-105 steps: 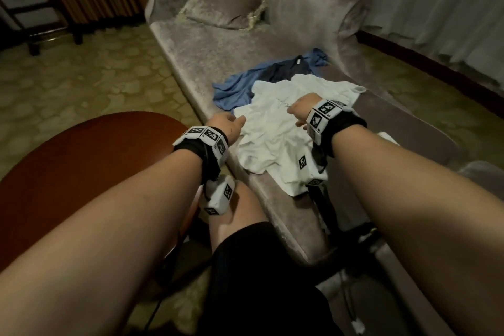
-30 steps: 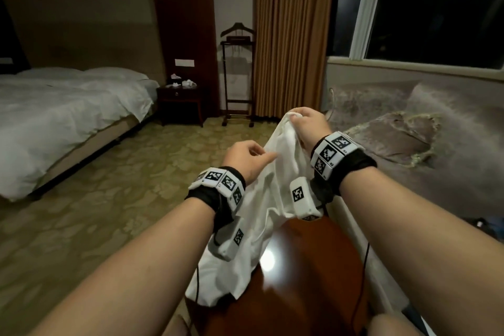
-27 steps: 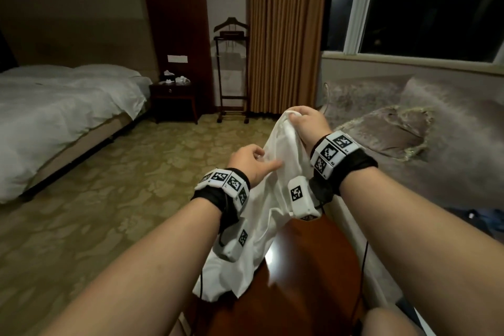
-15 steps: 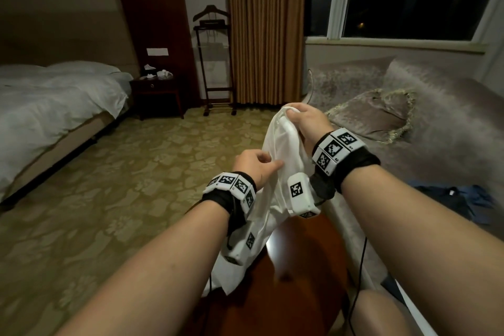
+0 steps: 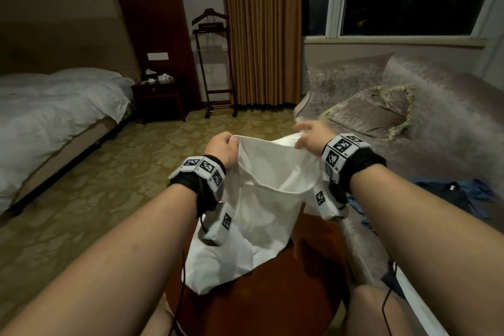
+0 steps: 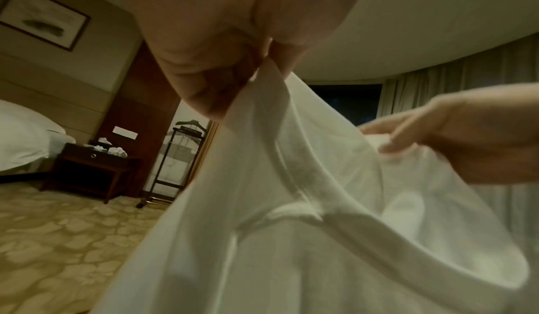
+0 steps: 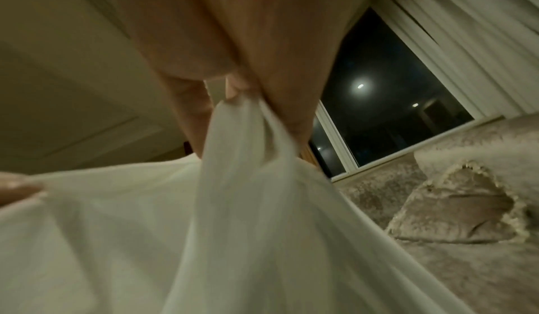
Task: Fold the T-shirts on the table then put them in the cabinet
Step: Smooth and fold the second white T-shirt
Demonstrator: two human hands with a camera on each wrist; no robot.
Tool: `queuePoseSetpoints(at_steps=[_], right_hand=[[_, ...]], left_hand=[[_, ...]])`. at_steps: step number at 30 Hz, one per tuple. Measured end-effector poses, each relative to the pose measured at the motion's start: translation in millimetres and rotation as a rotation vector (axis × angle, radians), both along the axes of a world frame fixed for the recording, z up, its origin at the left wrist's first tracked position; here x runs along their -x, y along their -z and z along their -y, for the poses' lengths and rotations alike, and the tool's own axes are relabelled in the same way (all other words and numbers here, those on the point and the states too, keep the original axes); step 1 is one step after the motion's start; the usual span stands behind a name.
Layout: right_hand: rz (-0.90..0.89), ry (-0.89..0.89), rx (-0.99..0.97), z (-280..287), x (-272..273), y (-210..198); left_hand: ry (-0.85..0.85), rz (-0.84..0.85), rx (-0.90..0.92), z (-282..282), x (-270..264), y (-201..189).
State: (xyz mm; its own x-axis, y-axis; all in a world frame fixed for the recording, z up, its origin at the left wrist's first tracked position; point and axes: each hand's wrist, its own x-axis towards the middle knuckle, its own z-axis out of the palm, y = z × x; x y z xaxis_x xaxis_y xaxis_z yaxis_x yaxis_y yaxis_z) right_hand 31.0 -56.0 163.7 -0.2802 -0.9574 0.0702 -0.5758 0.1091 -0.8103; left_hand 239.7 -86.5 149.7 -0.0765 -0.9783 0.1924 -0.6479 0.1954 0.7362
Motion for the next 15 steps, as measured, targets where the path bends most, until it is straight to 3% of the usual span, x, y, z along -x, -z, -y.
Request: queuePoseSetpoints(at_steps=[8, 15], right_hand=[[-0.366, 0.045, -0.099, -17, 8, 9], [-0.348, 0.029, -0.087, -29, 2, -3]], left_hand=[[-0.004, -0.005, 0.006, -10, -22, -20], [0.008, -0.038, -0.001, -22, -23, -28]])
